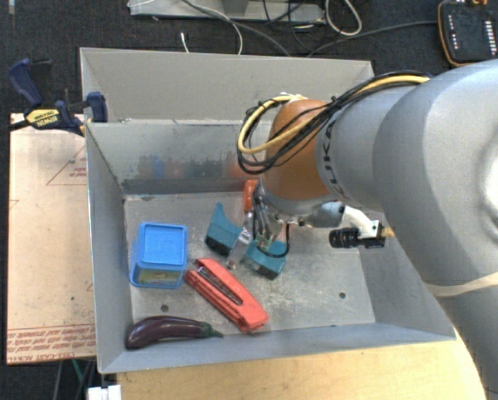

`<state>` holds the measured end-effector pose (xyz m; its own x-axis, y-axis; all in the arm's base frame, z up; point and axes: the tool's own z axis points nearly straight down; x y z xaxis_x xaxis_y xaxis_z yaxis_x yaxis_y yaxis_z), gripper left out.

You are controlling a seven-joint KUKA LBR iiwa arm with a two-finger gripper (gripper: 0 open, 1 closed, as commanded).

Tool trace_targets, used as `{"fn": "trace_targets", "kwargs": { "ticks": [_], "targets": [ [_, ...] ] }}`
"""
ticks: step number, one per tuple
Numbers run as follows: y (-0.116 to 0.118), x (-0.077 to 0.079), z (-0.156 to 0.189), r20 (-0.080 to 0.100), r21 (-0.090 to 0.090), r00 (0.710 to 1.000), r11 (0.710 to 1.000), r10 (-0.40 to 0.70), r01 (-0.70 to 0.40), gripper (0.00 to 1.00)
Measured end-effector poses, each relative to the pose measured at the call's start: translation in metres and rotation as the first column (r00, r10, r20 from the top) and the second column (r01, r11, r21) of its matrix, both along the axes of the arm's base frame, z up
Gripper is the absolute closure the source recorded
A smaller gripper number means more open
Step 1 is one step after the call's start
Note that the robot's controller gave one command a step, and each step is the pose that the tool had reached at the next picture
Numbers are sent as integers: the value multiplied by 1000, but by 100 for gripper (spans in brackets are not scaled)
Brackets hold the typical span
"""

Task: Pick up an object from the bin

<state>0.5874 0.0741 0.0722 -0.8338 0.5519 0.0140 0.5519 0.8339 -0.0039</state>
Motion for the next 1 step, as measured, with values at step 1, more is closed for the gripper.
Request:
{"fn": "trace_targets", "kwargs": {
  "ticks": [1],
  "targets": [
    [0,-3,11,-8,-1,1000,1000,0,0,100]
  ]
}}
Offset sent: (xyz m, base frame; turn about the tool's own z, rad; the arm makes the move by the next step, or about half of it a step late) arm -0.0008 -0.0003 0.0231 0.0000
